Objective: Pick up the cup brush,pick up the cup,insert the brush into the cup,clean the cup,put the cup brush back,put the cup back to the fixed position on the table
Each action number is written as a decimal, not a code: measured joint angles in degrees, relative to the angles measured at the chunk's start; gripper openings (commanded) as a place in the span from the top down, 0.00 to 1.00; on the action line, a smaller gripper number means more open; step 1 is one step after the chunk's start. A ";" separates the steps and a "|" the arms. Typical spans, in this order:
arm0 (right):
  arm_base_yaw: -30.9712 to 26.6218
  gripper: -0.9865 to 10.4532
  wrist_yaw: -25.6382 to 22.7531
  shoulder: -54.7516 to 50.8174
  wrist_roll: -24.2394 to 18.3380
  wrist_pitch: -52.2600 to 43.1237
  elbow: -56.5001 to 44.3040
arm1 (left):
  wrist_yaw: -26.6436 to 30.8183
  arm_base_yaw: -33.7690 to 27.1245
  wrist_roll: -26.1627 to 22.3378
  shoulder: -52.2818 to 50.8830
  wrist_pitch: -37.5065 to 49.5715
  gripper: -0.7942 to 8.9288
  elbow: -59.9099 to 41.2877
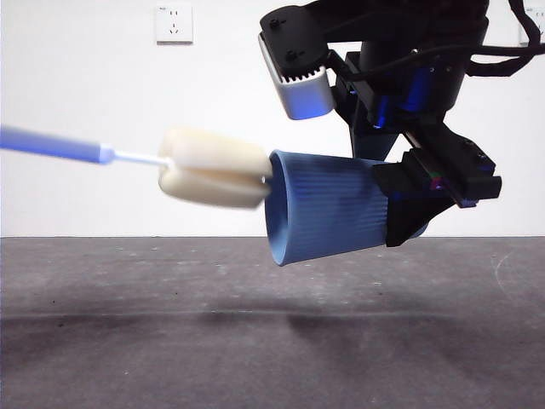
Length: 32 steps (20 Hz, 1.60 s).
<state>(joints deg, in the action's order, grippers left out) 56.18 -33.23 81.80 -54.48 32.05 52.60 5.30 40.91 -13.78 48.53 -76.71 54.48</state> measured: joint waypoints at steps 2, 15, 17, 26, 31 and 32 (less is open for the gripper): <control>0.00 0.93 0.02 0.00 0.96 -0.02 0.00 | 0.02 0.00 1.42 -1.97 0.00 0.93 0.00; -0.33 0.93 0.26 -7.98 26.43 -1.09 0.00 | 0.33 0.00 15.61 -4.94 1.70 0.93 -3.93; -0.33 0.93 0.28 -10.88 31.93 -1.51 0.00 | 0.31 0.00 18.64 -4.92 5.95 0.93 -6.29; -0.37 0.93 4.76 -26.10 57.64 -1.66 0.00 | -0.02 0.00 33.64 -1.46 32.09 0.93 -10.67; -0.33 0.93 4.76 -34.32 66.58 -1.68 0.00 | 1.33 -0.02 41.81 8.63 47.52 0.93 -10.67; -0.33 0.93 4.79 -35.54 67.17 -1.68 0.00 | 0.79 -0.02 43.32 10.86 49.59 0.93 -10.67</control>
<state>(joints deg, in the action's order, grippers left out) 55.86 -28.45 46.26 12.69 30.37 52.60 6.09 40.88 29.54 59.40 -27.11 43.81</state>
